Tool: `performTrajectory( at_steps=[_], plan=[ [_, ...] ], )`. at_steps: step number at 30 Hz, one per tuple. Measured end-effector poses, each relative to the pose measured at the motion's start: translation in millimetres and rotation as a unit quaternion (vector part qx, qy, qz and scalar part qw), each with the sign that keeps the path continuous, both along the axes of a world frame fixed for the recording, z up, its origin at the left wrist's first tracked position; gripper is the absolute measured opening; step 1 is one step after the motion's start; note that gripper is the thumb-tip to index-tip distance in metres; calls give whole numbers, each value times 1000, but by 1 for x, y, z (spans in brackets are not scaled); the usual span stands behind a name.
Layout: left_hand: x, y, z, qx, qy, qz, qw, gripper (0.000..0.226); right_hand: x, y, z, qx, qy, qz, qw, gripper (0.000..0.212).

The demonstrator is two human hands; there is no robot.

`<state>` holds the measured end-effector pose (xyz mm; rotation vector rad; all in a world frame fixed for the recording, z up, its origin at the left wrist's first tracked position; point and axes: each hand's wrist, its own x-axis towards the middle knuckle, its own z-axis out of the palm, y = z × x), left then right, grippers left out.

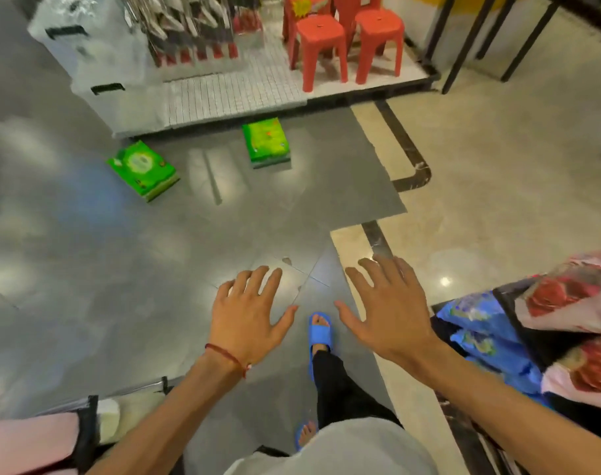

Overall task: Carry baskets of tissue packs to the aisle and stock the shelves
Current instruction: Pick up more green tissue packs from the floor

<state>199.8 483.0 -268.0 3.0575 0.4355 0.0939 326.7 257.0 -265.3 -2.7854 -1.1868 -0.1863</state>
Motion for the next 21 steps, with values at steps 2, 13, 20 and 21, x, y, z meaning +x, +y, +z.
performTrajectory(
  at_steps=[2, 13, 20, 21],
  plan=[
    [37, 36, -3, 1, 7, 10, 1000, 65, 41, 38, -7, 9, -1, 17, 1000, 64],
    [271, 217, 26, 11, 28, 66, 997, 65, 299, 235, 1, 28, -16, 93, 995, 55],
    [384, 343, 8, -7, 29, 95, 995, 63, 433, 365, -12, 25, -24, 94, 995, 55],
    [401, 364, 3, -10, 33, 94, 995, 63, 451, 384, -16, 20, -22, 85, 996, 56]
  ],
)
